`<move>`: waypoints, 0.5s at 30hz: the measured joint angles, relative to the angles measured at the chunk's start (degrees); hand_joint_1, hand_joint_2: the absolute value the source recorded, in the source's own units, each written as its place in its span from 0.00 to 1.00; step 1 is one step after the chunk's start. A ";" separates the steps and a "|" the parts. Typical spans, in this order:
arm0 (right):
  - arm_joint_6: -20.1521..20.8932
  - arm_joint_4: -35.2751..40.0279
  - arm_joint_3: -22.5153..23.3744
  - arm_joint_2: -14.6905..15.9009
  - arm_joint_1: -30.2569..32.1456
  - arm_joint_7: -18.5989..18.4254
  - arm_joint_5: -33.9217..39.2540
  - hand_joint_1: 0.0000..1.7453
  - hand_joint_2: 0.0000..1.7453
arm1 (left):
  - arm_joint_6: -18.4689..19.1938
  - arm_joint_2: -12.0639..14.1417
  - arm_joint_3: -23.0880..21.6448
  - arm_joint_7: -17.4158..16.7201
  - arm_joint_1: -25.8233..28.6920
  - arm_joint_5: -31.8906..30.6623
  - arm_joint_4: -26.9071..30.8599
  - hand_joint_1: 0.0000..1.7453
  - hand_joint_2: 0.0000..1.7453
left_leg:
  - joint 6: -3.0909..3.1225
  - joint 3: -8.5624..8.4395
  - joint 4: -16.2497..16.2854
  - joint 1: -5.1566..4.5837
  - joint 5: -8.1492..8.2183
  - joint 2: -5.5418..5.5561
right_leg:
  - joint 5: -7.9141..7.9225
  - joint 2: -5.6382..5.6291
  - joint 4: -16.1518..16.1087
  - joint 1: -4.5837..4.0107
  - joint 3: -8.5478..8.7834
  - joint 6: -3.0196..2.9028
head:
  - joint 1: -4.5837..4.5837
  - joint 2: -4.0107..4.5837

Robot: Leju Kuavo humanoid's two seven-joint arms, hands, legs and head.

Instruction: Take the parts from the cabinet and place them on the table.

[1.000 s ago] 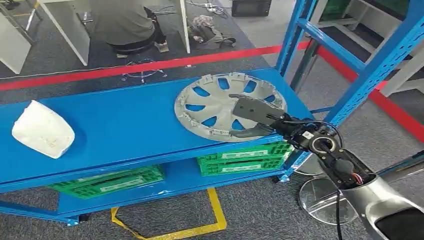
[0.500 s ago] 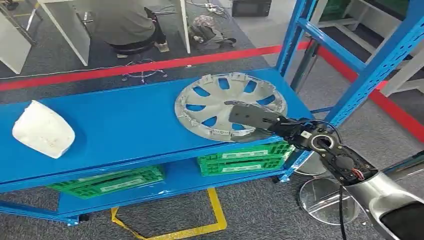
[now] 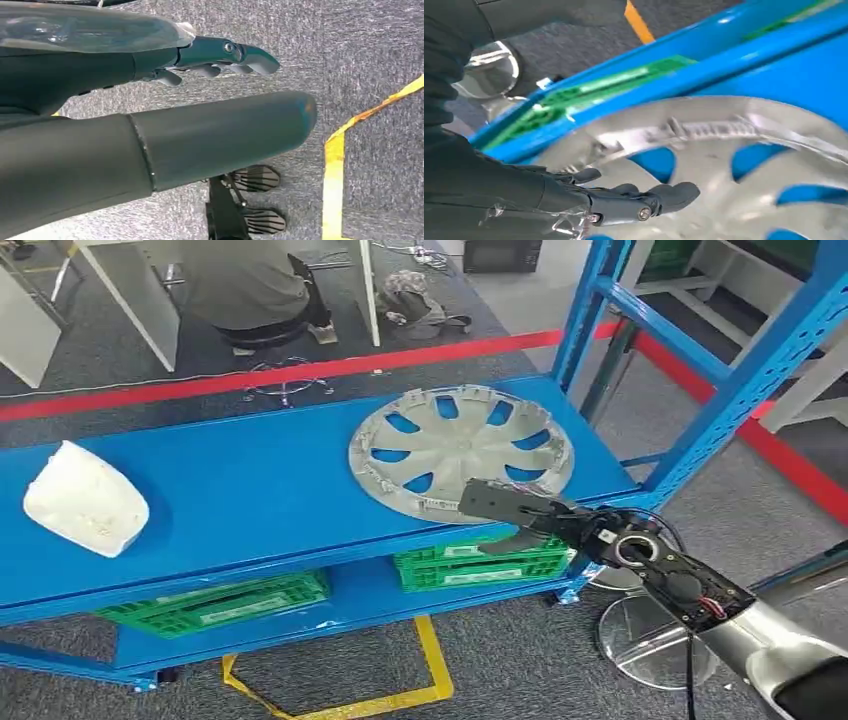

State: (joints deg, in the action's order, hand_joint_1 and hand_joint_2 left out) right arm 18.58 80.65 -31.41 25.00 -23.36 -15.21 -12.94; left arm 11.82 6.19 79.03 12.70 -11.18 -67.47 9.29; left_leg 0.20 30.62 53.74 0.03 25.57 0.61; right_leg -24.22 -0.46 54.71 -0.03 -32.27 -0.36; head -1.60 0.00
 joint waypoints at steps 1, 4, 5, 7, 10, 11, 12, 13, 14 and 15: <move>-0.11 -0.02 -0.04 0.15 0.25 -0.15 -0.41 0.00 1.00 | 0.02 0.00 0.00 0.04 -0.03 -0.09 0.00 0.00 0.00 | 0.00 -0.01 0.00 0.00 0.00 0.00 | 0.00 0.00 0.00 0.00 0.00 0.00 | 0.02 0.00; -0.61 -0.02 -0.02 0.57 0.97 -1.09 -0.72 0.00 1.00 | 0.37 0.00 0.02 0.35 -0.03 -0.66 0.02 0.00 0.00 | 0.00 -0.06 0.00 -0.01 0.00 0.00 | 0.00 0.01 -0.02 -0.01 0.01 0.00 | 0.02 0.00; -0.72 -0.02 0.02 0.81 1.37 -1.18 -0.76 0.00 1.00 | 0.48 0.00 0.02 0.39 -0.05 -0.90 0.02 0.00 0.00 | 0.00 -0.06 0.00 -0.01 0.00 0.01 | 0.00 0.02 -0.02 -0.01 0.03 0.01 | 0.02 0.00; -0.61 -0.02 0.22 1.42 2.10 -1.44 -0.90 0.00 1.00 | 0.79 0.00 0.02 0.39 -0.05 -1.13 0.00 0.00 0.00 | 0.00 -0.06 0.00 -0.01 0.00 0.00 | 0.00 0.03 -0.02 -0.01 0.04 0.00 | 0.04 0.00; 0.15 -0.26 0.44 2.30 2.75 -1.57 -2.47 0.00 1.00 | 0.94 0.02 0.02 0.39 -0.21 -1.53 0.02 0.00 0.00 | 0.00 -0.07 0.00 -0.02 0.00 0.00 | 0.00 0.02 -0.02 0.01 0.05 0.00 | 0.04 0.00; 0.57 -0.50 0.57 2.66 2.73 -1.38 -3.21 0.00 1.00 | 1.03 0.04 0.02 0.39 -0.27 -1.61 0.02 0.00 0.00 | 0.00 -0.08 0.00 -0.02 0.00 -0.01 | 0.00 0.01 -0.02 0.01 0.05 0.00 | 0.04 0.00; 0.81 -0.70 0.61 2.99 2.73 -1.14 -3.93 0.00 1.00 | 1.05 0.04 0.02 0.39 -0.33 -1.70 0.00 0.00 0.00 | 0.00 -0.09 0.00 -0.02 0.00 -0.02 | 0.00 0.01 -0.02 0.01 0.06 0.00 | 0.02 0.00; 1.00 -0.96 0.61 3.26 2.70 -0.72 -4.67 0.00 1.00 | 1.05 0.04 0.02 0.39 -0.36 -1.77 0.00 0.00 0.00 | 0.00 -0.10 0.00 -0.02 0.00 -0.01 | 0.00 0.02 -0.02 0.01 0.07 0.00 | 0.02 0.00; 1.07 -1.33 0.63 3.58 2.61 -0.37 -5.29 0.00 1.00 | 1.05 0.04 0.02 0.39 -0.37 -1.88 0.00 0.00 0.00 | 0.00 -0.10 0.00 -0.02 0.00 -0.01 | 0.00 0.02 -0.02 0.01 0.08 0.00 | 0.02 0.00; 1.12 -1.62 0.68 3.78 2.51 0.02 -5.79 0.00 1.00 | 1.07 0.09 0.02 0.39 -0.39 -1.92 0.02 0.00 0.00 | 0.00 -0.11 0.00 -0.02 0.00 -0.01 | 0.00 0.02 -0.03 0.01 0.09 0.00 | 0.02 0.00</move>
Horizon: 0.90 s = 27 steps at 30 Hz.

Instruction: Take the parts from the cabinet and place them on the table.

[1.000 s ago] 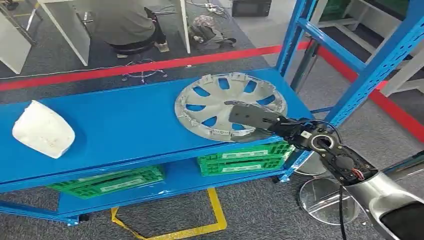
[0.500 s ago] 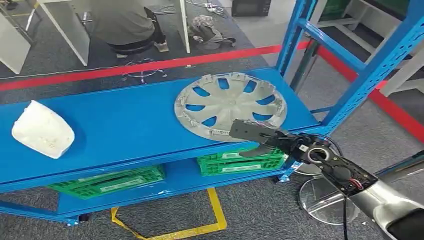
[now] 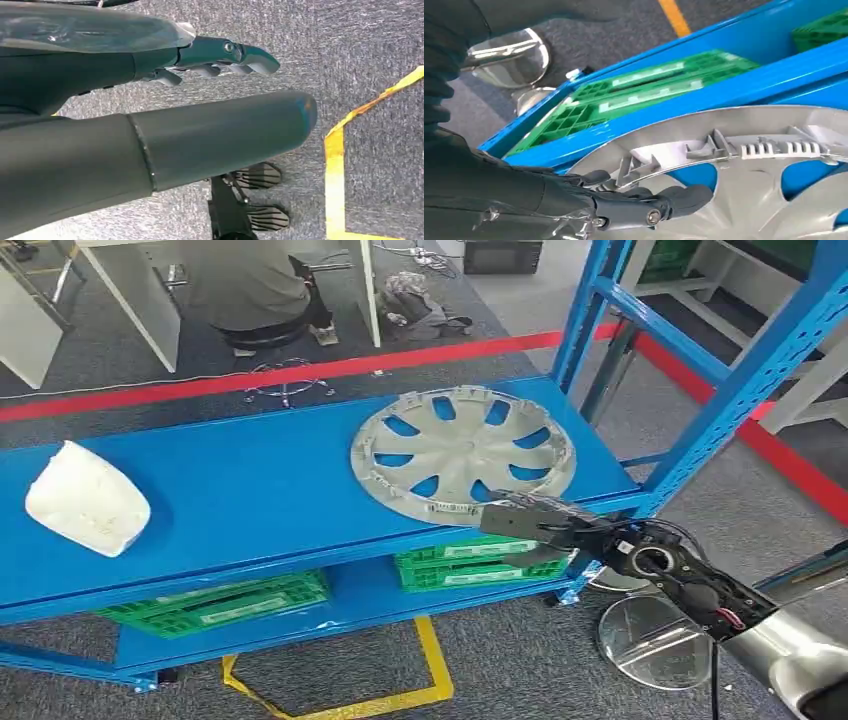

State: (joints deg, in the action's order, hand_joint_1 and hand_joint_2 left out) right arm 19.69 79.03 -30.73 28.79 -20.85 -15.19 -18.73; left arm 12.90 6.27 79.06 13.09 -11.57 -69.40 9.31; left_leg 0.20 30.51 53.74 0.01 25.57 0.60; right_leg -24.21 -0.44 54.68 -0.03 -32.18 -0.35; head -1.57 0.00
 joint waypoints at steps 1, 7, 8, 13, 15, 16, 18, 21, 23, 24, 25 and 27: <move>0.09 -0.28 0.02 0.28 -0.13 0.32 -0.33 0.00 1.00 | 0.02 0.02 0.00 0.00 -0.02 0.00 -0.02 0.00 0.00 | 0.00 0.00 0.00 0.00 0.00 0.00 | 0.00 0.00 0.00 0.00 0.02 0.00 | 0.00 0.00; 0.81 -1.59 0.09 1.29 -1.46 1.37 -1.24 0.00 1.00 | 0.15 0.24 0.00 0.15 -0.05 -0.02 0.00 0.00 0.00 | 0.00 -0.02 0.00 0.00 0.00 0.00 | 0.01 0.00 0.00 0.01 0.04 0.00 | 0.02 0.00; 1.07 -1.73 0.09 1.33 -1.78 1.53 -1.24 0.00 1.00 | 0.15 0.24 0.00 0.20 -0.05 0.00 0.00 0.00 0.00 | 0.00 -0.01 0.00 0.00 0.00 0.00 | 0.01 0.00 0.01 0.01 0.04 0.00 | 0.00 0.00; 2.58 -2.27 -0.09 1.35 -4.45 1.86 -1.22 0.00 1.00 | -0.04 0.24 0.02 0.52 0.01 0.44 0.00 0.00 0.00 | 0.01 0.00 0.00 0.00 -0.01 0.01 | 0.02 0.02 0.01 0.01 0.04 -0.01 | 0.02 0.00; 2.89 -2.16 -0.13 1.35 -5.32 1.70 -0.83 0.00 1.00 | -0.11 0.26 0.09 0.52 0.13 0.50 0.00 0.00 0.00 | 0.00 0.00 0.00 -0.01 -0.01 0.01 | 0.03 0.00 0.02 0.01 0.04 -0.01 | 0.00 0.00; 3.02 -2.03 -0.11 1.38 -5.67 1.48 -0.72 0.00 1.00 | -0.15 0.26 0.13 0.52 0.12 0.52 0.00 0.00 0.00 | 0.00 0.00 0.00 -0.01 -0.01 0.01 | 0.03 0.00 0.02 0.01 0.04 -0.01 | 0.00 0.00; 3.25 -1.36 -0.09 1.38 -6.44 0.83 0.24 0.00 1.00 | -0.20 0.26 0.28 0.52 0.13 0.63 -0.02 0.00 0.00 | 0.00 0.00 0.00 -0.01 -0.01 0.00 | 0.03 0.00 0.02 0.00 0.03 -0.01 | 0.00 0.00; 3.67 -0.33 -0.11 1.38 -7.43 0.09 0.81 0.00 1.00 | -0.20 0.33 0.50 0.52 0.13 0.66 -0.02 0.00 0.00 | 0.00 0.00 0.00 -0.01 -0.01 0.01 | 0.02 0.01 0.02 -0.01 0.03 -0.01 | 0.02 0.00; 3.65 0.28 -0.09 1.36 -7.64 0.00 1.09 0.00 1.00 | -0.22 0.37 0.57 0.52 0.16 0.68 -0.02 0.00 0.00 | 0.00 0.01 0.00 -0.01 -0.01 0.02 | 0.02 0.02 0.02 -0.01 0.02 -0.01 | 0.04 0.00; 3.67 0.68 -0.09 1.38 -7.69 -0.07 1.33 0.00 1.00 | -0.22 0.39 0.59 0.54 0.17 0.70 -0.02 0.00 0.00 | 0.00 0.01 0.00 -0.01 -0.01 0.02 | 0.02 0.02 0.02 -0.01 0.02 -0.01 | 0.00 0.00; 3.71 1.20 -0.09 1.38 -7.76 -0.24 1.64 0.00 1.00 | -0.30 0.39 0.61 0.52 0.16 0.81 -0.02 0.00 0.00 | 0.00 0.02 0.00 -0.01 -0.01 0.01 | 0.02 0.01 0.02 -0.01 0.02 -0.01 | 0.02 0.00; 4.50 2.54 -0.09 1.38 -7.92 -1.32 3.37 0.00 1.00 | -0.33 0.39 0.66 0.52 0.16 0.83 0.00 0.00 0.00 | 0.00 0.01 0.00 -0.01 -0.01 0.01 | 0.02 0.01 0.02 -0.01 0.02 -0.01 | 0.00 0.00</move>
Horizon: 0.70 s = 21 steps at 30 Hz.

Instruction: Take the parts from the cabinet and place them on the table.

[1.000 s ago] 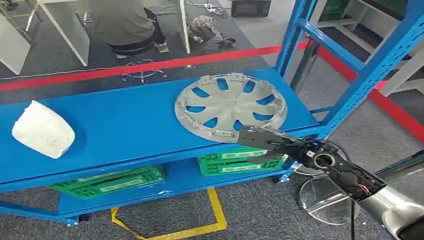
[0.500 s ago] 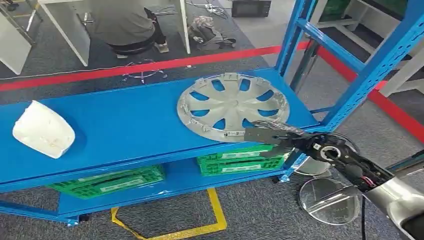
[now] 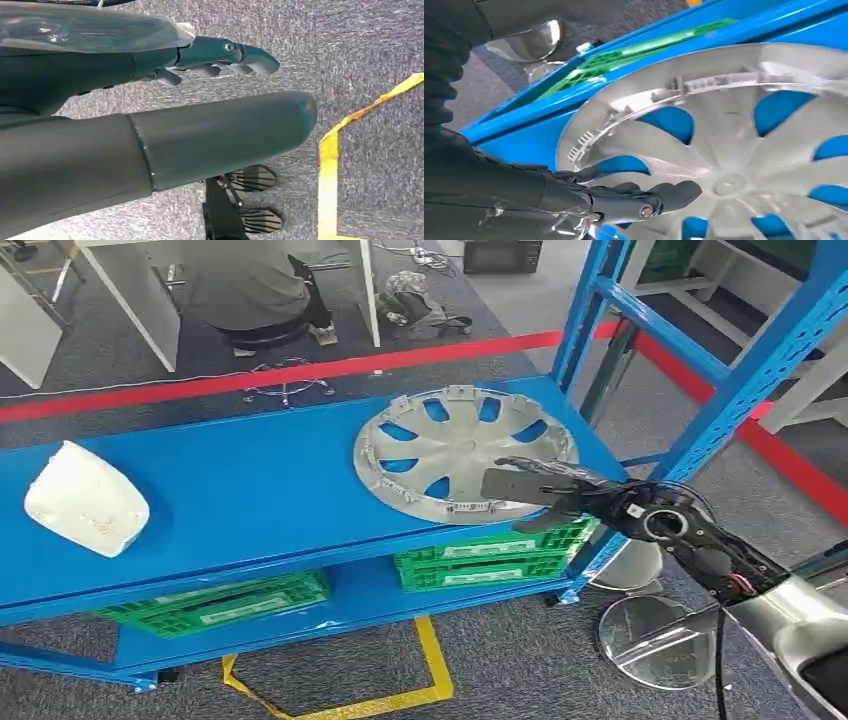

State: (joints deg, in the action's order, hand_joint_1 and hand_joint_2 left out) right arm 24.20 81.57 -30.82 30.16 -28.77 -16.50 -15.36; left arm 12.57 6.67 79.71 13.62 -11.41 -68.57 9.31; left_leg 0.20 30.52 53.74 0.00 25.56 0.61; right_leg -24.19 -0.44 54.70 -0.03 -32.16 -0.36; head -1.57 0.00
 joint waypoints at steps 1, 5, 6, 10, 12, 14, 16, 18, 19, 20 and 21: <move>0.24 0.65 0.00 0.00 0.00 -0.37 0.52 0.00 1.00 | 0.00 0.00 0.04 0.00 0.00 0.02 -0.02 0.00 0.00 | 0.00 0.00 0.00 0.00 0.00 0.00 | 0.00 0.00 0.00 0.00 0.00 0.00 | 0.00 0.00; 0.92 3.38 -0.07 0.00 0.00 -1.68 2.73 0.00 1.00 | -0.02 0.02 0.26 0.00 0.03 0.00 -0.02 0.00 0.00 | 0.00 0.00 0.00 0.00 0.00 0.01 | 0.00 0.01 0.00 0.00 0.00 0.00 | 0.02 0.00; 1.00 3.97 -0.09 0.00 0.00 -1.81 2.99 0.00 1.00 | -0.02 0.00 0.26 0.00 0.01 0.00 0.00 0.00 0.00 | 0.00 0.00 0.00 0.00 0.00 0.00 | 0.00 0.01 0.00 0.00 0.00 0.00 | 0.02 0.00; 1.14 5.61 -0.09 0.00 -0.10 -2.14 3.06 0.00 1.00 | -0.04 0.00 0.28 0.00 0.02 -0.02 0.00 0.00 0.00 | 0.00 0.00 0.00 0.00 0.00 0.01 | 0.00 0.01 0.00 0.00 0.00 0.00 | 0.02 0.00; 1.13 5.90 -0.11 0.00 -0.17 -2.21 2.57 0.00 1.00 | -0.02 0.00 0.28 0.00 0.02 -0.37 -0.02 0.00 0.00 | 0.00 0.00 0.00 0.00 0.00 0.01 | 0.00 0.01 0.00 0.00 0.00 0.00 | 0.02 0.00; 0.90 5.36 -0.33 0.04 -0.36 -0.87 0.83 0.00 1.00 | -0.02 0.00 0.28 0.02 0.02 -0.74 0.00 0.00 0.00 | 0.00 0.01 0.00 0.00 0.00 0.00 | 0.00 0.01 0.00 0.00 0.00 0.00 | 0.00 0.00; 0.37 4.15 -0.68 0.04 -0.63 1.07 -0.53 0.00 1.00 | -0.02 0.00 0.28 0.04 0.01 -0.85 0.00 0.00 0.00 | 0.00 0.01 0.00 0.00 0.00 0.00 | 0.00 0.01 0.00 0.01 0.00 0.00 | 0.00 0.00; 0.15 3.27 -0.94 0.04 -0.78 1.75 -0.83 0.00 1.00 | -0.02 0.00 0.28 0.04 0.03 -0.90 -0.02 0.00 0.00 | 0.00 0.01 0.00 0.00 0.00 0.01 | 0.00 0.01 0.00 0.01 0.00 0.00 | 0.02 0.00; 0.15 2.82 -1.05 0.04 -0.90 1.77 -1.38 0.00 1.00 | -0.02 0.00 0.28 0.07 0.02 -1.01 -0.02 0.00 0.00 | 0.00 0.01 0.00 0.00 0.00 0.01 | 0.00 0.01 0.00 0.01 0.00 0.00 | 0.02 0.00; 0.15 2.38 -1.27 0.04 -1.04 1.71 -1.90 0.00 1.00 | -0.02 0.00 0.28 0.09 0.02 -1.03 -0.02 0.00 0.00 | 0.00 0.00 0.00 0.00 0.00 0.01 | 0.00 0.01 0.00 0.01 0.00 0.00 | 0.02 0.00; 0.20 1.82 -1.42 0.04 -1.21 1.71 -2.21 0.00 1.00 | -0.02 0.00 0.28 0.09 0.01 -1.22 -0.02 0.00 0.00 | 0.00 0.00 0.00 0.00 0.00 0.00 | 0.00 0.00 0.00 0.00 0.00 0.00 | 0.02 0.00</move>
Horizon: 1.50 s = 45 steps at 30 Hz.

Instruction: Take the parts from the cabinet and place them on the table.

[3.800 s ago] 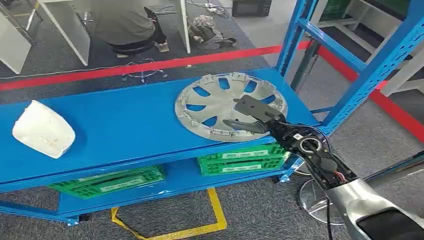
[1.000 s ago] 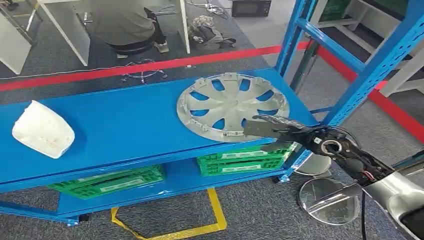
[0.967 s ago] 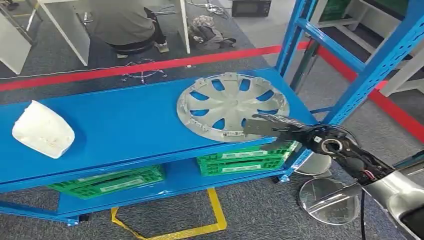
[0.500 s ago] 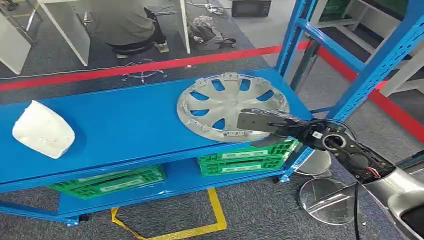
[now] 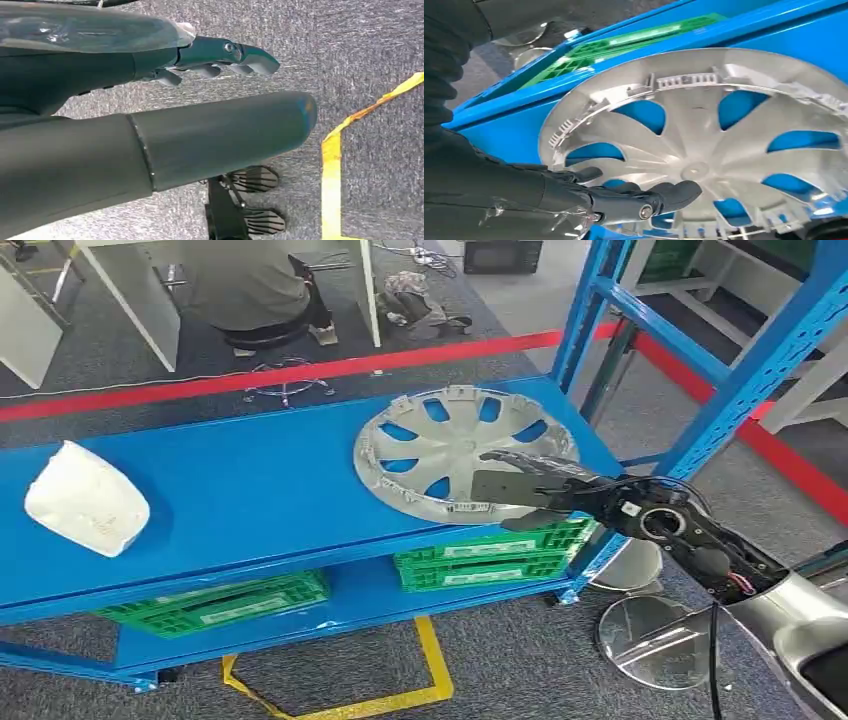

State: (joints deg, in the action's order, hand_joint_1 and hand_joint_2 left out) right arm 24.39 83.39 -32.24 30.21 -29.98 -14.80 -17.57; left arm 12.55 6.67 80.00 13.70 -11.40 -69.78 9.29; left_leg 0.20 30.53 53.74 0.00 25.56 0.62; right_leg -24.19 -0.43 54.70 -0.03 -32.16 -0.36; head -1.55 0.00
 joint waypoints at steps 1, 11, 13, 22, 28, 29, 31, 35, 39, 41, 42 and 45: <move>-0.07 -0.97 -0.07 0.00 -0.25 0.29 -0.40 0.00 1.00 | 0.00 0.00 0.00 -0.02 -0.05 -0.20 0.02 0.00 0.00 | 0.00 0.00 0.00 0.00 0.00 0.00 | 0.00 0.00 0.00 0.00 0.00 0.00 | 0.00 0.00; -2.86 -14.86 -0.02 0.15 -3.15 8.28 -6.71 0.00 1.00 | 0.00 -0.07 0.00 -0.70 -0.45 -1.03 0.00 0.00 0.00 | 0.00 0.02 0.00 0.00 0.00 0.01 | 0.00 0.02 -0.01 0.01 0.00 0.00 | 0.00 0.00; -3.54 -17.93 -0.07 0.13 -3.90 10.58 -7.63 0.00 1.00 | 0.00 -0.09 0.00 -0.81 -0.65 -1.19 0.00 0.00 0.00 | 0.00 0.05 0.00 0.00 0.00 0.03 | 0.00 0.03 0.00 0.01 0.00 0.00 | 0.00 0.00; -4.90 -30.19 -1.29 -1.77 -6.91 16.98 -10.56 0.00 1.00 | -0.31 -0.35 0.00 -0.87 -0.92 -1.19 0.02 0.00 0.00 | 0.00 0.06 0.00 0.00 0.00 0.06 | 0.00 0.05 0.00 0.00 -0.01 0.00 | -0.02 0.00; -5.40 -34.43 -1.79 -3.15 -8.25 18.03 -10.62 0.00 1.00 | -0.37 -0.48 0.00 -0.87 -1.00 -1.27 0.00 0.00 0.00 | 0.00 0.04 0.00 0.00 0.00 0.05 | 0.00 0.05 0.01 -0.01 0.00 0.00 | 0.00 0.00; -5.40 -34.87 -1.86 -3.28 -8.40 18.10 -10.62 0.00 1.00 | -0.37 -0.48 0.00 -0.87 -1.00 -1.27 0.00 0.00 0.00 | 0.00 0.04 0.00 0.00 0.00 0.05 | 0.00 0.06 0.01 -0.01 -0.01 0.00 | 0.00 0.00; -5.40 -35.72 -1.99 -3.67 -8.64 18.14 -10.62 0.00 1.00 | -0.37 -0.48 0.00 -0.87 -1.00 -1.29 0.02 0.00 0.00 | 0.00 0.04 0.00 0.00 0.00 0.06 | 0.00 0.07 0.00 0.00 0.00 0.00 | 0.00 0.00; -5.49 -36.77 -2.01 -4.11 -8.99 18.23 -10.62 0.00 1.00 | -0.37 -0.48 0.00 -0.87 -1.01 -1.29 0.00 0.00 0.00 | 0.00 0.03 0.00 0.00 0.00 0.05 | 0.00 0.06 0.00 0.00 0.01 0.00 | 0.00 0.00; -5.60 -37.38 -2.10 -4.44 -9.45 18.60 -11.69 0.00 1.00 | -0.37 -0.48 0.00 -0.90 -1.01 -1.29 0.00 0.00 0.00 | 0.01 0.02 0.00 0.00 -0.01 0.04 | 0.01 0.06 0.00 0.02 0.02 0.01 | 0.00 0.00; -5.57 -37.51 -2.25 -4.52 -9.76 18.38 -12.39 0.00 1.00 | -0.37 -0.48 0.00 -0.90 -1.01 -1.27 0.02 0.00 0.00 | 0.01 0.02 0.00 0.00 -0.01 0.04 | 0.02 0.06 0.00 0.03 0.03 0.02 | 0.00 0.00; -5.31 -37.45 -2.30 -4.57 -9.94 17.96 -12.66 0.00 1.00 | -0.37 -0.48 0.00 -0.90 -1.00 -1.23 0.02 0.00 0.00 | 0.02 0.02 0.00 0.00 -0.02 0.04 | 0.04 0.06 0.00 0.03 0.03 0.04 | 0.02 0.00; -3.17 -35.83 -2.27 -4.57 -10.14 14.93 -12.52 0.00 1.00 | -0.37 -0.48 0.00 -0.87 -0.92 -0.99 0.02 0.00 0.00 | 0.03 0.02 0.01 0.00 -0.02 0.05 | 0.04 0.06 0.00 0.03 0.03 0.04 | 0.00 0.00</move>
State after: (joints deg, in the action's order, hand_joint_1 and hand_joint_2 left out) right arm 21.22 47.56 -34.51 25.64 -40.12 0.13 -30.10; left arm 12.17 6.19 80.00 12.83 -12.32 -70.77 9.31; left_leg 0.23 30.55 53.75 0.00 25.54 0.66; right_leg -24.15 -0.37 54.70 0.00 -32.13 -0.32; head -1.55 0.00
